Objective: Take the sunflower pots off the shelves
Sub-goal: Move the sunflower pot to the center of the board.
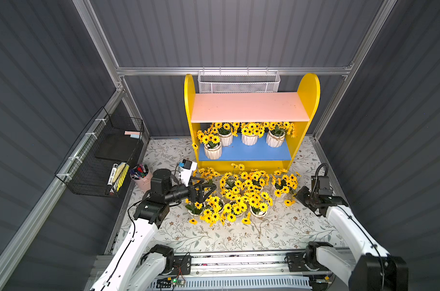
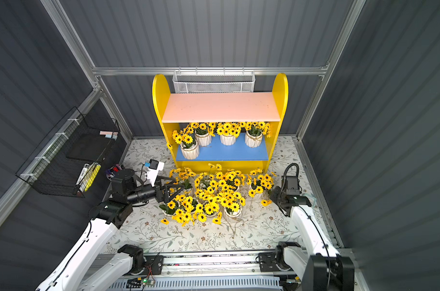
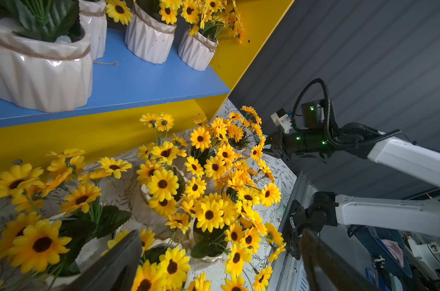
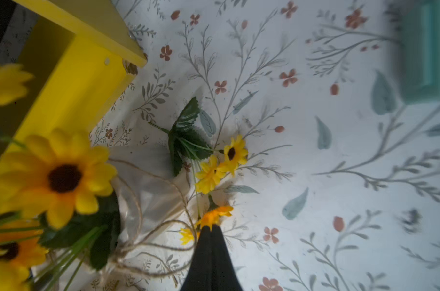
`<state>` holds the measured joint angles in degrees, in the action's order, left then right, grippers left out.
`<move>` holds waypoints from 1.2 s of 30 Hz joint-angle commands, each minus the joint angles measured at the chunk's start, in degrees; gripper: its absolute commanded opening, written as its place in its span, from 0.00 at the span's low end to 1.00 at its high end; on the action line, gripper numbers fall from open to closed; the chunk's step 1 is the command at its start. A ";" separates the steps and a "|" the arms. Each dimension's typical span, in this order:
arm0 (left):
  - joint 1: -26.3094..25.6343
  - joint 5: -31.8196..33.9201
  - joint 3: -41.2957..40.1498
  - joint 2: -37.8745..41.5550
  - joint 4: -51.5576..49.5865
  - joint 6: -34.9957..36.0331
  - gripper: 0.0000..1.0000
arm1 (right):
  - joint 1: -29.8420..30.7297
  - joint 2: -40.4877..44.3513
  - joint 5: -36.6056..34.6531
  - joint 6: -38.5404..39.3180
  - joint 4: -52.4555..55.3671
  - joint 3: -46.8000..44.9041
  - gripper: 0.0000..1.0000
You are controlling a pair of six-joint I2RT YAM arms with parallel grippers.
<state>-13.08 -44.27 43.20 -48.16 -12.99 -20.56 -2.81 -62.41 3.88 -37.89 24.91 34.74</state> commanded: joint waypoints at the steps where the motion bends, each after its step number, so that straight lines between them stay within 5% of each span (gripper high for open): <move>1: -0.43 0.58 1.82 0.56 -0.59 1.22 0.99 | -0.22 -8.20 10.31 2.83 -5.68 4.27 0.00; 6: -0.45 1.12 1.78 0.96 -1.22 1.59 0.99 | 0.66 -13.16 13.63 2.22 -13.46 2.68 0.00; 26: -0.45 2.00 2.59 1.83 -2.39 2.46 0.99 | 24.91 -27.18 7.82 -7.02 -25.52 9.72 0.00; 36: -0.45 2.06 2.35 2.02 -2.39 2.74 1.00 | 32.11 -31.09 6.07 -10.96 -28.91 11.03 0.00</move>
<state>-13.08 -42.33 43.99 -47.00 -15.09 -19.25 26.87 -92.33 10.24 -45.82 -2.07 44.97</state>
